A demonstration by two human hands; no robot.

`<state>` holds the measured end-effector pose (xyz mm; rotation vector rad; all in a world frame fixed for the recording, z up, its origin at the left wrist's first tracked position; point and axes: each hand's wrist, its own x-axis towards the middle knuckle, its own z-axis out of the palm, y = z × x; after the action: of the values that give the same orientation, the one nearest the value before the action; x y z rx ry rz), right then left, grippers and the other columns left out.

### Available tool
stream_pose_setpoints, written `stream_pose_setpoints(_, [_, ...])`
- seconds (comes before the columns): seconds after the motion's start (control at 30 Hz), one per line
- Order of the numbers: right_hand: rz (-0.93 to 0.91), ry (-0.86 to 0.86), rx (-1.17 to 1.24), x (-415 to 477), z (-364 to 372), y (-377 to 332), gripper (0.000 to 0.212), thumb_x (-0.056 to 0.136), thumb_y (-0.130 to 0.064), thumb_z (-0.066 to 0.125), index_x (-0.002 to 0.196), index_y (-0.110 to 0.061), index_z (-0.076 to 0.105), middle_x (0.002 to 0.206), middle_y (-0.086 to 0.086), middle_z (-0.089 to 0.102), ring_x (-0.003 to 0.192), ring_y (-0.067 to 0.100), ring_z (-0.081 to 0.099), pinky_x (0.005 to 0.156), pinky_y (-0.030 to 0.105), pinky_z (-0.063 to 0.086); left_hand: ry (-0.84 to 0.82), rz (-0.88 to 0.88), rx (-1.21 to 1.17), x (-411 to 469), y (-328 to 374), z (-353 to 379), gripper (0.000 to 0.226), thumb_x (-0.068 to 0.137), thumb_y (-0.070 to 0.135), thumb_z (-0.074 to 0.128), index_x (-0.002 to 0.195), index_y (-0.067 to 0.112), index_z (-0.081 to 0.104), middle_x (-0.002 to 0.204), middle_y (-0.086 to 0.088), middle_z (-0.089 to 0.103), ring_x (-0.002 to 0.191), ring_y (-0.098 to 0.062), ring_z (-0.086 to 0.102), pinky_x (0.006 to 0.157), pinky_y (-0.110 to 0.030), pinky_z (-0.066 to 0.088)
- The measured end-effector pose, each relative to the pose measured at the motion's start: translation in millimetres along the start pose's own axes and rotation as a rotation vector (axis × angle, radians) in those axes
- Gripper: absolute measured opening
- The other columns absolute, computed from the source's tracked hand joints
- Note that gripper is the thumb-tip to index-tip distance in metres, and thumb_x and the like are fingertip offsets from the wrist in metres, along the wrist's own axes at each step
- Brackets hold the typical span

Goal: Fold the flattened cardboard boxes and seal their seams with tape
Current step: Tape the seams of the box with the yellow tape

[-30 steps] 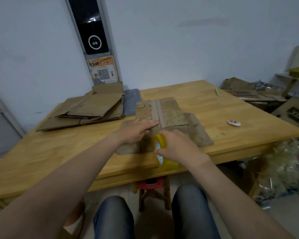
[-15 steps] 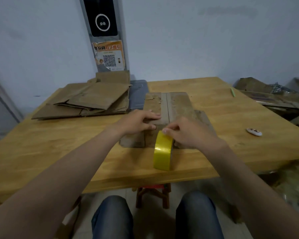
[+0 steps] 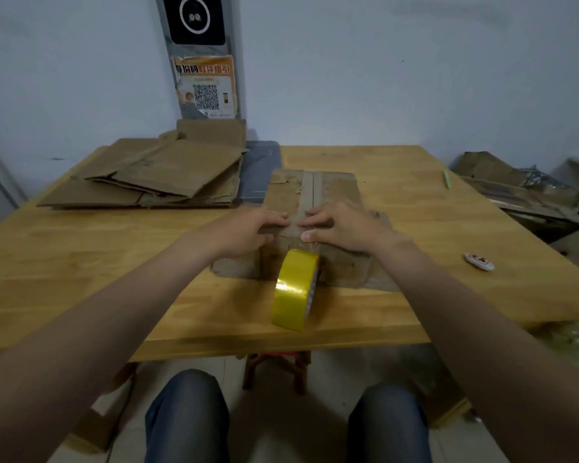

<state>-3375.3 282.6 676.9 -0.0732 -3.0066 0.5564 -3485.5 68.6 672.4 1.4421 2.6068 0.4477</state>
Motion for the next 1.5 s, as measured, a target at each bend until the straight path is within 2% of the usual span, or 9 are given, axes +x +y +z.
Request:
stream_pose_setpoints(0.13, [-0.018, -0.083, 0.014, 7, 2, 12, 0.082, 0.055, -0.093, 0.056, 0.128, -0.057, 0.058, 0.151, -0.020, 0.049, 0.143, 0.017, 0.039, 0.109, 0.069, 0.029, 0.174, -0.107, 0.076, -24, 35, 6, 0.036, 0.102, 0.022, 0.057, 0.136, 0.027, 0.065, 0.139, 0.003, 0.059, 0.132, -0.020, 0.050, 0.104, -0.034, 0.041])
stream_pose_setpoints(0.23, [-0.032, -0.087, 0.020, 9, 2, 14, 0.082, 0.057, -0.090, 0.060, 0.130, -0.054, 0.058, 0.153, -0.018, 0.047, 0.144, 0.018, 0.040, 0.111, 0.067, 0.030, 0.221, -0.365, -0.230, -41, 65, 13, 0.032, 0.099, 0.040, 0.062, 0.128, 0.027, 0.064, 0.111, 0.009, 0.064, 0.107, -0.015, 0.062, 0.083, -0.032, 0.048])
stream_pose_setpoints(0.47, [-0.063, -0.097, 0.009, 11, 10, 13, 0.064, 0.080, -0.069, 0.067, 0.138, -0.045, 0.058, 0.154, -0.012, 0.048, 0.141, 0.022, 0.043, 0.113, 0.062, 0.031, 0.226, -0.652, -0.889, -51, 94, 40, 0.049, 0.093, 0.047, 0.071, 0.132, 0.027, 0.050, 0.113, 0.009, 0.055, 0.103, -0.016, 0.061, 0.083, -0.042, 0.060])
stream_pose_setpoints(0.77, [-0.063, -0.126, 0.031, 12, 11, 13, 0.071, 0.068, -0.078, 0.058, 0.136, -0.060, 0.045, 0.154, -0.015, 0.046, 0.144, 0.025, 0.040, 0.111, 0.073, 0.025, 0.128, -0.720, -0.968, -47, 110, 37, 0.045, 0.095, 0.043, 0.070, 0.123, 0.010, 0.055, 0.103, -0.008, 0.071, 0.086, -0.021, 0.073, 0.057, -0.032, 0.060])
stream_pose_setpoints(0.87, [-0.048, -0.126, 0.026, 11, 10, 13, 0.068, 0.071, -0.078, 0.060, 0.135, -0.059, 0.048, 0.153, -0.017, 0.046, 0.144, 0.022, 0.039, 0.111, 0.074, 0.023, 0.032, -0.722, -0.954, -49, 111, 31, 0.029, 0.099, 0.038, 0.066, 0.107, 0.010, 0.065, 0.092, -0.007, 0.075, 0.080, -0.020, 0.074, 0.060, -0.031, 0.062])
stream_pose_setpoints(1.07, [-0.083, -0.132, -0.008, 7, 9, 12, 0.063, 0.079, -0.074, 0.062, 0.138, -0.057, 0.048, 0.154, -0.018, 0.045, 0.144, 0.020, 0.036, 0.109, 0.079, 0.017, -0.099, -0.728, -0.951, -59, 109, 28, 0.034, 0.099, 0.037, 0.065, 0.123, 0.011, 0.062, 0.112, -0.011, 0.073, 0.101, -0.026, 0.073, 0.077, -0.038, 0.063])
stream_pose_setpoints(1.2, [-0.056, -0.077, -0.113, -5, 7, 4, 0.069, 0.078, -0.072, 0.069, 0.141, -0.054, 0.047, 0.153, -0.011, 0.046, 0.143, 0.024, 0.036, 0.105, 0.080, 0.019, -0.017, -0.725, -1.167, -63, 110, 37, 0.051, 0.095, 0.026, 0.072, 0.138, 0.013, 0.048, 0.121, -0.015, 0.068, 0.101, -0.031, 0.072, 0.068, -0.040, 0.062])
stream_pose_setpoints(1.37, [-0.066, -0.035, -0.109, -16, 0, -6, 0.066, 0.084, -0.054, 0.076, 0.144, -0.042, 0.052, 0.150, -0.002, 0.049, 0.141, 0.028, 0.039, 0.109, 0.058, 0.029, 0.053, -0.764, -1.135, -63, 110, 39, 0.033, 0.099, 0.027, 0.066, 0.127, 0.009, 0.060, 0.114, -0.012, 0.072, 0.101, -0.026, 0.072, 0.079, -0.041, 0.063])
stream_pose_setpoints(1.5, [-0.046, -0.042, -0.093, -14, 3, -4, 0.066, 0.082, -0.058, 0.076, 0.142, -0.048, 0.051, 0.152, -0.007, 0.047, 0.144, 0.028, 0.035, 0.107, 0.082, 0.013, -0.040, -0.804, -1.107, -64, 113, 40, 0.032, 0.101, 0.028, 0.064, 0.123, 0.006, 0.063, 0.102, -0.010, 0.070, 0.092, -0.024, 0.069, 0.080, -0.038, 0.061])
